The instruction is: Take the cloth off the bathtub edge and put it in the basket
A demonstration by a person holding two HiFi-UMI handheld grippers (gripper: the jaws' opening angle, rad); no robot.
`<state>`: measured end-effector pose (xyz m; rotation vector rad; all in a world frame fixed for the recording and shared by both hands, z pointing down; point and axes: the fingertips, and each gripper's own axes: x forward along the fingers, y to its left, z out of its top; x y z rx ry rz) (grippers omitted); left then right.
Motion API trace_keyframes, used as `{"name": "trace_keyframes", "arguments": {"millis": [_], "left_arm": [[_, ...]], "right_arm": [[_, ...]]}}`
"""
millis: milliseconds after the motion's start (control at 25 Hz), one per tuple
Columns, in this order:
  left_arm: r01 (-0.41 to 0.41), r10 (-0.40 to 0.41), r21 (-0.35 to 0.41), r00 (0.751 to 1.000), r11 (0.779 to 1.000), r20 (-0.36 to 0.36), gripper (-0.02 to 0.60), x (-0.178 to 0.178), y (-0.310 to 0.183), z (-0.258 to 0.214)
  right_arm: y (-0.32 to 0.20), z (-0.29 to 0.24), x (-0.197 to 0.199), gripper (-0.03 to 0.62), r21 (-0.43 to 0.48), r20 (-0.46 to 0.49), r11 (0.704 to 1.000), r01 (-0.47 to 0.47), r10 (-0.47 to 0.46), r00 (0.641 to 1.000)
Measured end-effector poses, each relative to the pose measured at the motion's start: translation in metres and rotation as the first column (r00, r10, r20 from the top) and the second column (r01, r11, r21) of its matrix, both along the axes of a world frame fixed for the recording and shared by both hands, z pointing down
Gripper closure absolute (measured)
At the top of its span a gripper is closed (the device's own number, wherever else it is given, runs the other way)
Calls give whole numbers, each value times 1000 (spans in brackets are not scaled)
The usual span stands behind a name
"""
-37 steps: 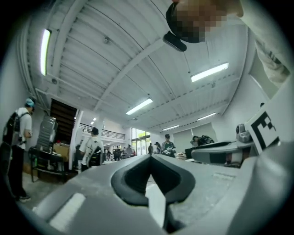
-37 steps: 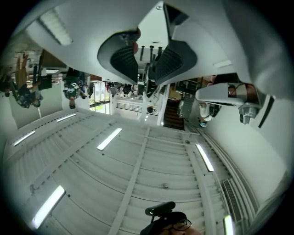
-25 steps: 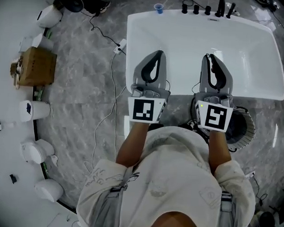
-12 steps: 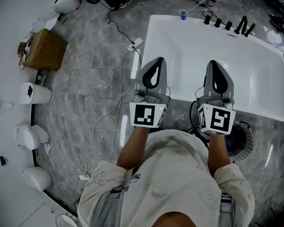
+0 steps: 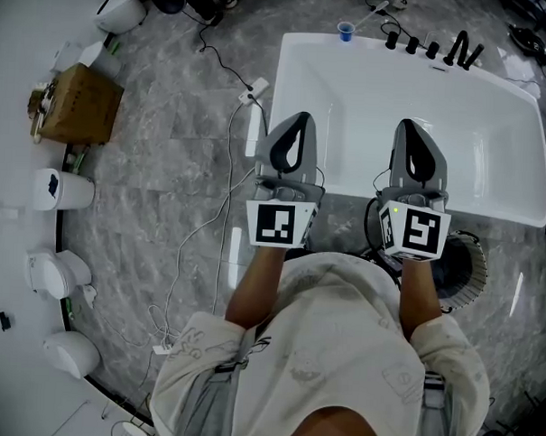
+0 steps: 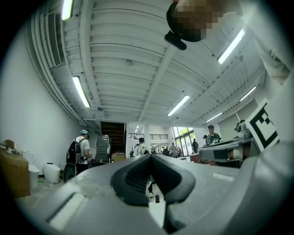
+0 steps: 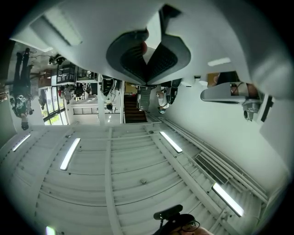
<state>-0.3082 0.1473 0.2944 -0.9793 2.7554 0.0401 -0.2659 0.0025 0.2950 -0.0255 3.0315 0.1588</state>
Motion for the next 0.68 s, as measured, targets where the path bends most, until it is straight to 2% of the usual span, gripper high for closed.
{"name": "trace_keyframes", "arguments": {"millis": [280,680], "left_arm": [[-8,8,1,1000,1000,0,583,-4,2,-3],[-16,16,-11,1000,1000,3,583,-2,-5,-2]], "right_arm": [[-4,3,-3,592,-21,-13,1000,-17,17,1000],[-6,4,-1,592,1,-21,1000,-13,14,1000]]}}
